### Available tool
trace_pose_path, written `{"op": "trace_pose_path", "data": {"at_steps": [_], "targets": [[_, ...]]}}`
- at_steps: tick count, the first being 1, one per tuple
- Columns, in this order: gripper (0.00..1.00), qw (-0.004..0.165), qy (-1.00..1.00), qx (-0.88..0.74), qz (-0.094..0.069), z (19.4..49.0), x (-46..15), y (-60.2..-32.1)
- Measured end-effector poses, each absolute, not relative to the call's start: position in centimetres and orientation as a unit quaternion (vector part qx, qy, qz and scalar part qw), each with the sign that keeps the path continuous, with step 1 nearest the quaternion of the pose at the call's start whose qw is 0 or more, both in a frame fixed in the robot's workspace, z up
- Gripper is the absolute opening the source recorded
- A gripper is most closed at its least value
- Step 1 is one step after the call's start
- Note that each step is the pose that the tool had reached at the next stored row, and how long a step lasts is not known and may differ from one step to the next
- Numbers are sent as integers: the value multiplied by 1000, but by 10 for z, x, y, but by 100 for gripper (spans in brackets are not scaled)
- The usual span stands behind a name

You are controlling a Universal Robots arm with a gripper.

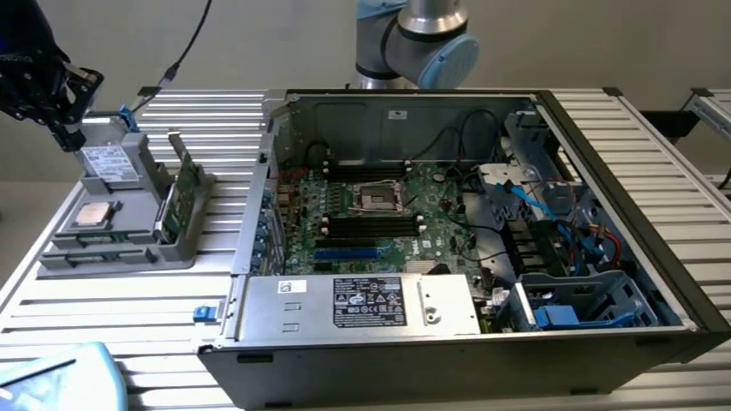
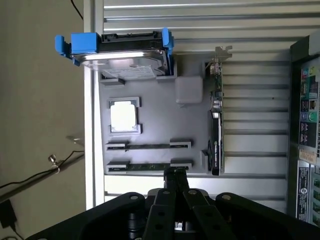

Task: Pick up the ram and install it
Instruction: 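Reach for the ram, then pick up the ram and move it above insertion slot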

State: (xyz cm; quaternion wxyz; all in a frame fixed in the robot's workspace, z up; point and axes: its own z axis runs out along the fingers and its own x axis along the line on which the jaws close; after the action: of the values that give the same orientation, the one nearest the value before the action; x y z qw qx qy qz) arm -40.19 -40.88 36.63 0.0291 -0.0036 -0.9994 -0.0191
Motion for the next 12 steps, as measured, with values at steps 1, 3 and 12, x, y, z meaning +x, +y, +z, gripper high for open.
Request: {"op": "trace_pose_path", "data": {"at_steps": [1,3,12], "targets": [[11,29,-999,-3,-19,366,-403,-409],[11,30,-999,-2,-19,364,-407,-409],[11,31,-999,-1,-18,364,-408,-409]]}}
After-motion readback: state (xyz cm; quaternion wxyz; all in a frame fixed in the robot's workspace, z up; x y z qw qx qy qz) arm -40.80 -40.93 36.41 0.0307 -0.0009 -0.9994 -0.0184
